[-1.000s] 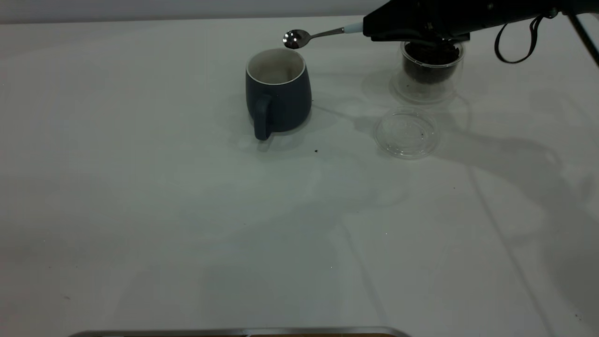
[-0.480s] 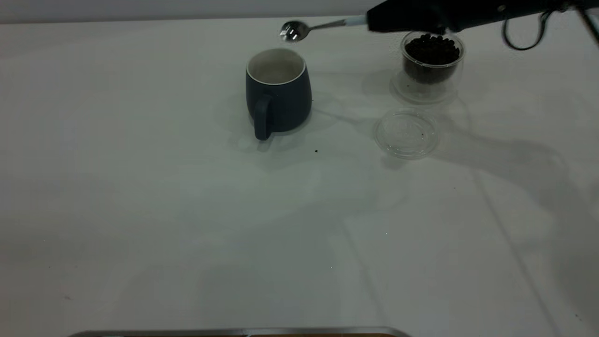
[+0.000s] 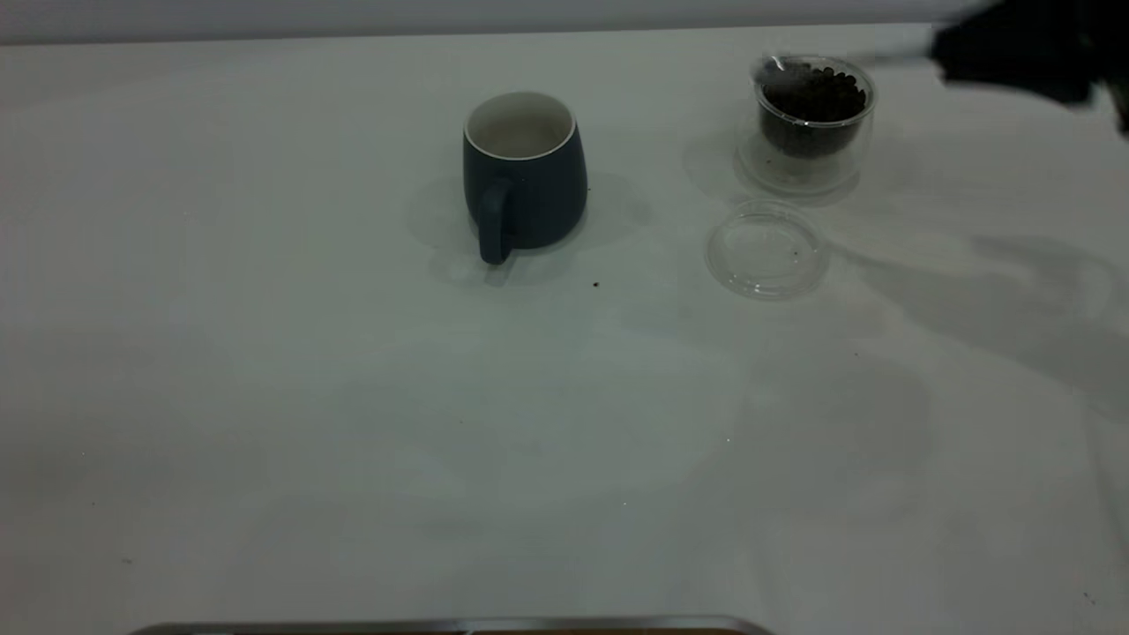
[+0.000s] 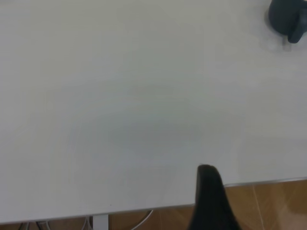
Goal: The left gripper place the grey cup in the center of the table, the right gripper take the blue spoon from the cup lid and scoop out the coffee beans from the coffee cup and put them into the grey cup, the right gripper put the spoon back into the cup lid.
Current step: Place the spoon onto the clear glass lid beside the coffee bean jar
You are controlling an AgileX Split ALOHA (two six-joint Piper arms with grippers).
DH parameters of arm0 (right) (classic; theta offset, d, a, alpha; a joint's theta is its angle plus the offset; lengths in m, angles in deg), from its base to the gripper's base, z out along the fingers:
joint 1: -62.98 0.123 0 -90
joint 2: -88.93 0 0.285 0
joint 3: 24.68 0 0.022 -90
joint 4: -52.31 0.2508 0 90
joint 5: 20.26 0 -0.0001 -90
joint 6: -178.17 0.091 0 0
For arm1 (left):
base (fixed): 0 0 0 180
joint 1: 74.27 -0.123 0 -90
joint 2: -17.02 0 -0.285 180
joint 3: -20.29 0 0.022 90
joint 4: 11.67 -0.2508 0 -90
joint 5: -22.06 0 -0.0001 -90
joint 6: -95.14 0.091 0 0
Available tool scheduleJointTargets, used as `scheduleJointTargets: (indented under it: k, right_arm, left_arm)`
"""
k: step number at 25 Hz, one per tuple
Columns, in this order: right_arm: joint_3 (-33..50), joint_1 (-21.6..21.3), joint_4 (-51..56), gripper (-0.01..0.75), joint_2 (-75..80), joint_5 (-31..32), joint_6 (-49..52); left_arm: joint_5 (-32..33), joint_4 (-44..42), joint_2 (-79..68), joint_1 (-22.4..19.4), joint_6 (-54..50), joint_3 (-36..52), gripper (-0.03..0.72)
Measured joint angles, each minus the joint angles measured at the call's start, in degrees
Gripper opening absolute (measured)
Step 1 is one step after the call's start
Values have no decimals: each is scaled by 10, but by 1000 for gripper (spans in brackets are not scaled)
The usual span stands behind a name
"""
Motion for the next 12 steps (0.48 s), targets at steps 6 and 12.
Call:
scheduleJointTargets:
  k: [6,12]
  right_arm:
    - [12,-24,-21,112,50,-1,22]
    - [-16,-24,-16,112,129,9,20]
  left_arm:
    - [0,0,0,0,0,0,555]
    - [0,0,0,0,0,0,555]
